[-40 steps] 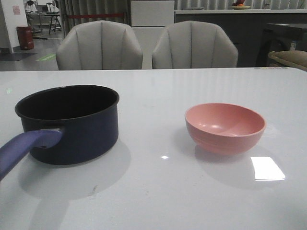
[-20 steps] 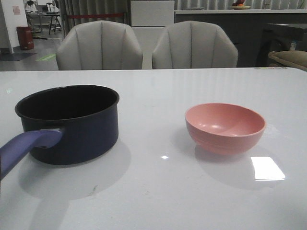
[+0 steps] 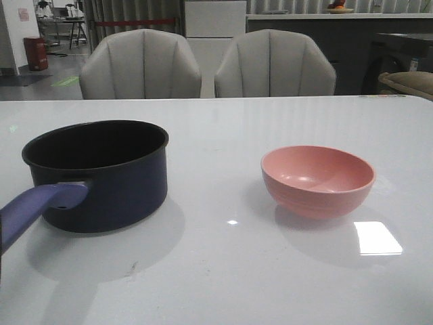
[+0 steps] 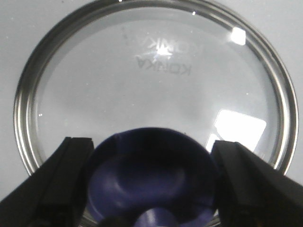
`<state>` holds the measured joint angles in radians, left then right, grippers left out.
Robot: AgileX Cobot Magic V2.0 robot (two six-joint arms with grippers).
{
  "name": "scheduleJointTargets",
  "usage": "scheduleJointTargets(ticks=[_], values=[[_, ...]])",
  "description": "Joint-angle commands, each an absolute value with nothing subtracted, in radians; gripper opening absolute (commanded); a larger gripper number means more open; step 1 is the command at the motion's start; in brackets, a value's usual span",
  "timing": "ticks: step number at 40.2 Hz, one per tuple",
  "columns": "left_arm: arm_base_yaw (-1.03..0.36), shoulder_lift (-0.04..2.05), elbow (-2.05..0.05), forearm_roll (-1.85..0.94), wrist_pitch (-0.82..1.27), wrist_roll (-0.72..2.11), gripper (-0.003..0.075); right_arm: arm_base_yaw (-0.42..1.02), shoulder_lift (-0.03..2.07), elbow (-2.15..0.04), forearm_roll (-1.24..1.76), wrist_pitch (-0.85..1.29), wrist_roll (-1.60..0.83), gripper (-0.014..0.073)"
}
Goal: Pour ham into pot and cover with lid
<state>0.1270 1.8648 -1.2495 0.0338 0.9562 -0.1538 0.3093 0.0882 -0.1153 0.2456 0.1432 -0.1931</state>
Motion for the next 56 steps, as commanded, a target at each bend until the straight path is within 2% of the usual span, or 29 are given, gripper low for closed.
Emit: scheduleJointTargets(ticks=[1, 22, 30, 42, 56], values=[[0.133, 1.824, -1.278, 0.029, 0.942, -0.148, 0.0310, 0.309, 0.097, -0.144, 0.248, 0.071, -0.204, 0.0151], [0.105, 1.650, -1.332, 0.015, 0.898, -0.105, 0.0310, 0.309, 0.097, -0.144, 0.248, 0.071, -0.204, 0.0151], [-0.025, 1.606, -1.451, -0.008, 0.917, -0.105, 0.0310, 0.309, 0.097, -0.144, 0.248, 0.071, -0.204, 0.0151], [-0.275, 1.662, -1.588, -0.008, 0.973, -0.095, 0.0310, 0.309, 0.097, -0.144, 0.248, 0.071, -0.204, 0.0151], [-0.376, 1.783, -1.685, -0.015, 1.075, -0.095, 0.0316, 0.309, 0.097, -0.144, 0.248, 0.071, -0.204, 0.0151]])
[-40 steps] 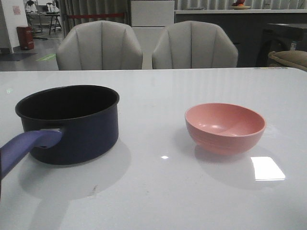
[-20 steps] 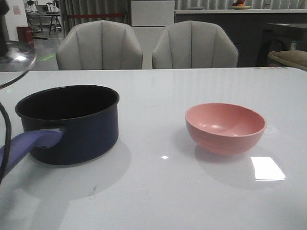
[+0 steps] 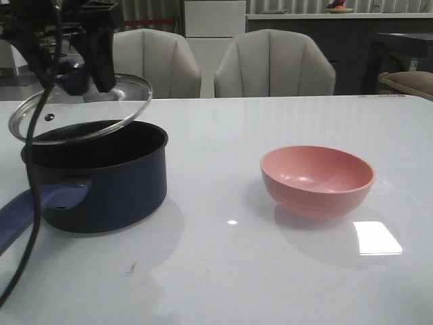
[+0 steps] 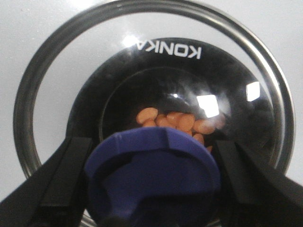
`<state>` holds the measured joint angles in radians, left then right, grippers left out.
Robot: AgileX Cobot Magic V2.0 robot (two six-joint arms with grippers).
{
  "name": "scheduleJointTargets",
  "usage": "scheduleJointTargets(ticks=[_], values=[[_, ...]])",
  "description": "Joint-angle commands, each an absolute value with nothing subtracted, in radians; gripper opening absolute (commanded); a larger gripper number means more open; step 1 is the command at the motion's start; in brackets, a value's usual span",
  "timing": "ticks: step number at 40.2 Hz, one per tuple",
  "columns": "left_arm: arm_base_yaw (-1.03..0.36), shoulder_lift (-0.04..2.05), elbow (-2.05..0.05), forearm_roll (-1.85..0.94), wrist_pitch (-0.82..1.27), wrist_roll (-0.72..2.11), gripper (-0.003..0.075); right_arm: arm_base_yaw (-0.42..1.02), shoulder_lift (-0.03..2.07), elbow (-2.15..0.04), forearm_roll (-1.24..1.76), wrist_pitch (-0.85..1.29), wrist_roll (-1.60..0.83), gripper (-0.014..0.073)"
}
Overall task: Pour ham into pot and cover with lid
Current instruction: 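Lower the glass lid onto the saucepan with the left gripper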
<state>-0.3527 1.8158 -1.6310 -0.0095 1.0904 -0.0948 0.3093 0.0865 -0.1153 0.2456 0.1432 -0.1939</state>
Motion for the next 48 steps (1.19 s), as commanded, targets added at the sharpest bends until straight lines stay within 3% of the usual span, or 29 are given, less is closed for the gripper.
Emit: scheduleJointTargets(ticks=[1, 12, 24, 48], values=[[-0.381, 1.790, -1.691, -0.015, 1.083, -0.095, 0.0316, 0.309, 0.097, -0.144, 0.248, 0.071, -0.204, 0.0151], [-0.388, 1.829, -1.699, -0.010, 1.137, -0.092, 0.0331, 0.309, 0.097, -0.144, 0.248, 0.071, -0.204, 0.0151], [-0.388, 1.840, -1.699, -0.017, 1.106, -0.092, 0.0524, 0.309, 0.097, -0.144, 0.248, 0.071, -0.204, 0.0151], [-0.388, 1.785, -1.757, -0.019, 1.120, -0.086, 0.0509, 0.309, 0.097, -0.144, 0.248, 0.071, -0.204, 0.0151]])
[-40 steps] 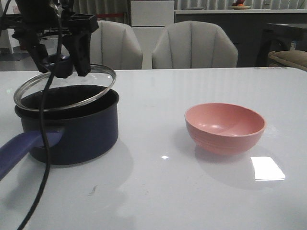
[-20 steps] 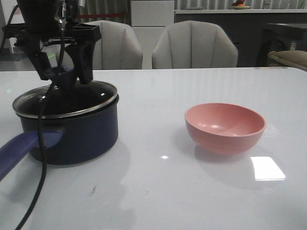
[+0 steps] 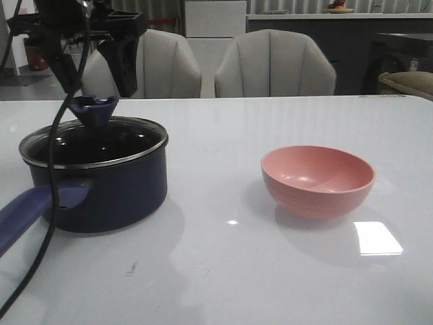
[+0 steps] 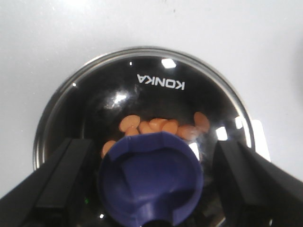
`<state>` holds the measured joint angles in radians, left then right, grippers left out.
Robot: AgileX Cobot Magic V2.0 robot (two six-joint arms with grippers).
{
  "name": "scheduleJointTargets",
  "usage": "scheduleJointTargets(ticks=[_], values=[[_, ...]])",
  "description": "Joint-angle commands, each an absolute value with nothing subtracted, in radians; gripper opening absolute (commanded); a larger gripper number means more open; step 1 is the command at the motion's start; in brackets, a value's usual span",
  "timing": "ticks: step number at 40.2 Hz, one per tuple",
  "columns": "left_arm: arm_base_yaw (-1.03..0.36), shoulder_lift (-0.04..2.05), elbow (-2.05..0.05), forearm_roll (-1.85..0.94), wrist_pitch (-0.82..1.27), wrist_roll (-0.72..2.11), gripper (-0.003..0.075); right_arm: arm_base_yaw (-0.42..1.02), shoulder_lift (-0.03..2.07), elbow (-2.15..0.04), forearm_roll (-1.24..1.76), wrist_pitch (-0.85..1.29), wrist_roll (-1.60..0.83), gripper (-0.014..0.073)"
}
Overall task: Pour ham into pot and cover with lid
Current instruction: 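Release the lid knob and raise the left gripper away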
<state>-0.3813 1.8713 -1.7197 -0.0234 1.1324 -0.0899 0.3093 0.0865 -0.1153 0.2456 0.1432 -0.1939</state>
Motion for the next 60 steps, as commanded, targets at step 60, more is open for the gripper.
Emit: scheduleJointTargets(ticks=[60], values=[[-0.388, 0.002, -0.452, -0.024, 0.554, -0.054, 0.0487, 0.309, 0.097, -0.144, 0.248, 0.072, -0.204, 0.0151]])
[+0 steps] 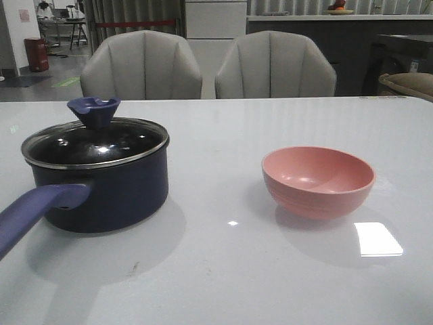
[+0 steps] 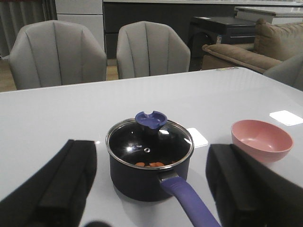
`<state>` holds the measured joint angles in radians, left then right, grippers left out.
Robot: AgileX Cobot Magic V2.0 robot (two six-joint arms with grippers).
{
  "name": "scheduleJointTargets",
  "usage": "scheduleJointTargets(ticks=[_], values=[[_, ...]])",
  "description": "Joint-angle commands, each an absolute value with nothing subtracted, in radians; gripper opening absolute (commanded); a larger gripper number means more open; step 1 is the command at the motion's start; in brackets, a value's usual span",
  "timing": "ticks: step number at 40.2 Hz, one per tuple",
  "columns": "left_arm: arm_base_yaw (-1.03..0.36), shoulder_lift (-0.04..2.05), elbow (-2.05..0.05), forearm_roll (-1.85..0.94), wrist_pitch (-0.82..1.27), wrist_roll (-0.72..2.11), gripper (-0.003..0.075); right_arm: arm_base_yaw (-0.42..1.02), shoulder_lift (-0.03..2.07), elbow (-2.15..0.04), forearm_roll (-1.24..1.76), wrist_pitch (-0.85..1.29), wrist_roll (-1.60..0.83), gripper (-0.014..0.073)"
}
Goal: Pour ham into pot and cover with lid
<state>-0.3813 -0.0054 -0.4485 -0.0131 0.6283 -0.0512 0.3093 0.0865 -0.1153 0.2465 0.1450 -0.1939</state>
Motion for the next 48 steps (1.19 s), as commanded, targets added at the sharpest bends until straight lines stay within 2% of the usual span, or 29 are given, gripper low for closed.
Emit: scheduleJointTargets(ticks=[1, 3, 8, 11, 38, 48], values=[[-0.388, 0.009, -0.449, -0.028, 0.563, -0.054, 0.0461, 0.309, 0.097, -0.144, 0.248, 0.071, -0.204, 0.0151], [-0.388, 0.020, -0.444, -0.030, 0.567, -0.054, 0.0391, 0.309, 0.097, -0.144, 0.248, 0.071, -0.204, 0.0151], [-0.388, 0.023, -0.442, -0.030, 0.521, -0.054, 0.0097, 0.309, 0.097, -0.144, 0.248, 0.071, -0.204, 0.0151], [-0.388, 0.023, -0.442, -0.030, 0.493, -0.054, 0.0139, 0.309, 0.097, -0.144, 0.248, 0.071, -0.204, 0.0151], [-0.381, 0.023, -0.400, 0.000, 0.441, -0.054, 0.0132, 0.309, 0.097, -0.144, 0.248, 0.071, -0.204, 0.0151], [-0.190, -0.008, -0.185, 0.031, 0.243, -0.054, 0.0132, 0.309, 0.097, -0.144, 0.248, 0.071, -0.204, 0.0151]])
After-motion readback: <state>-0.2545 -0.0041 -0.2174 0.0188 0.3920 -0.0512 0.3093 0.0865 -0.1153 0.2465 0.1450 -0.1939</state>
